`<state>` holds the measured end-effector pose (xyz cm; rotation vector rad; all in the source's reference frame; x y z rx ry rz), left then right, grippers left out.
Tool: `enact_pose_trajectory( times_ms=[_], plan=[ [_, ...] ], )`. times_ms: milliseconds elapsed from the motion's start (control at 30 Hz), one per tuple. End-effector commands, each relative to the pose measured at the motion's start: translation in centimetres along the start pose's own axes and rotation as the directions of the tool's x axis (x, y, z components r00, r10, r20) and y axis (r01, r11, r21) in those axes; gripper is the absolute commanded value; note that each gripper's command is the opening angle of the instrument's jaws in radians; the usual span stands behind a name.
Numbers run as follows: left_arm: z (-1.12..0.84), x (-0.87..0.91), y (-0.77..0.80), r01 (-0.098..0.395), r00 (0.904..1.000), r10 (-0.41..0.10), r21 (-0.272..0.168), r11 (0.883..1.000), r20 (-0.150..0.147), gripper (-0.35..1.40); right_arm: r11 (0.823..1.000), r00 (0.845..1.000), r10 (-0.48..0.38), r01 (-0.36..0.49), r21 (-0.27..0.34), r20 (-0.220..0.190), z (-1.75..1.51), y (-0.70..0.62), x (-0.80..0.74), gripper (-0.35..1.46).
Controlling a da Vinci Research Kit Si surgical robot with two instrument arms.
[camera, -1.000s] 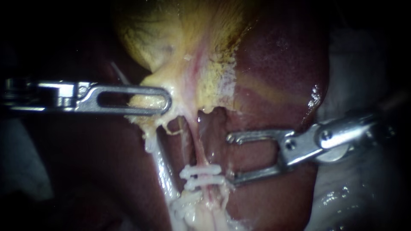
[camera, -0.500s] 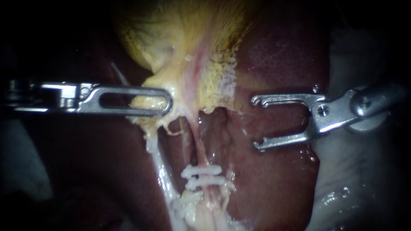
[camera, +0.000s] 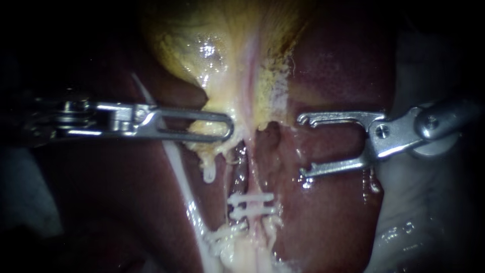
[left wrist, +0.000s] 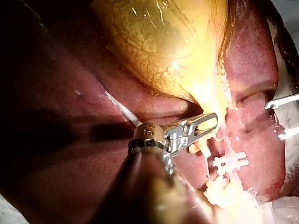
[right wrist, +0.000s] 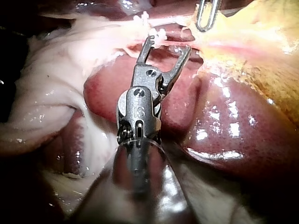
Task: Going back second clip right tube
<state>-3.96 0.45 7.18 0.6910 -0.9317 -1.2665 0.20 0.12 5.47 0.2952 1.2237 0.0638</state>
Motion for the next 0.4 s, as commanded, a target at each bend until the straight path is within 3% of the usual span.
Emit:
enact_pose_trajectory(
  times_ms=[33, 400],
  plan=[
    [0.00, -0.01, 0.00, 0.001, 1.0000, -0.001, 0.002, 1.000, -0.001, -0.35, 1.000, 1.000, 0.000, 0.000, 0.000, 0.000, 0.00, 0.00, 0.01, 0.50],
    [-0.02, -0.02, -0.02, 0.003, 1.0000, -0.003, 0.002, 1.000, -0.001, -0.35, 1.000, 1.000, 0.001, -0.001, -0.001, -0.003, 0.00, 0.00, 0.01, 0.50]
  ],
)
